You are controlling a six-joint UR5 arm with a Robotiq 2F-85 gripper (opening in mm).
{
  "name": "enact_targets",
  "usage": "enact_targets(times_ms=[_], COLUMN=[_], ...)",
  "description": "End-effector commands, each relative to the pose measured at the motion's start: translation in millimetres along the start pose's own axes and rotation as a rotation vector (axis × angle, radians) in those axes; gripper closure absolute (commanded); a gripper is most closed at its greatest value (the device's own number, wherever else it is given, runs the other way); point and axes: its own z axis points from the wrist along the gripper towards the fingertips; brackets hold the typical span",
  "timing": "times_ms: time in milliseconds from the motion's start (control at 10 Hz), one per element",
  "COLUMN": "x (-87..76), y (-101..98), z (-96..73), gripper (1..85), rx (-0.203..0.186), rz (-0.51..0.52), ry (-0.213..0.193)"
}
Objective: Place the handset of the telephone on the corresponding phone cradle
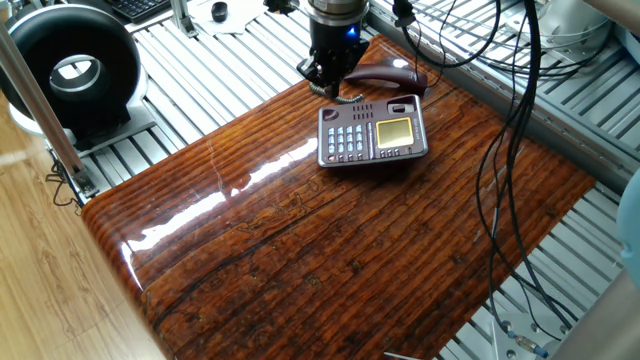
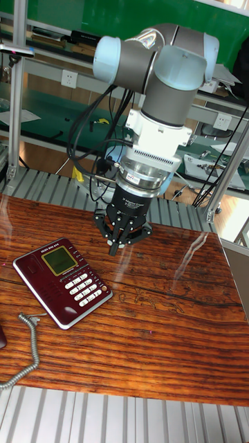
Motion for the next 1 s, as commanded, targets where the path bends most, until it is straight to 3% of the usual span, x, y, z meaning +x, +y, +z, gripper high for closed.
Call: enact_targets(times_ms=[0,200,300,400,500,600,700,800,900], x=[-2.2,-2.5,-1.4,13.9,31.6,27.3,20.8,19.5,15.6], y=[8.8,2.9,-9.6,-24.7,-2.9,15.8,7.9,12.0,22.7], z=[0.6,0.7,0.5,-0.8,-1.2,-1.2,-0.2,-0.3,-0.7], gripper=[84.7,84.7,84.7,84.7,84.7,84.7,84.7,84.7,84.7], rx=[-0.034,-0.011,0.037,0.092,0.003,-0.067,-0.035,-0.051,-0.092], rz=[-0.005,-0.043,-0.078,-0.124,-0.124,-0.108,-0.113,-0.114,-0.161], ry=[-0.008,-0.010,-0.004,0.060,0.122,0.102,0.078,0.072,0.053])
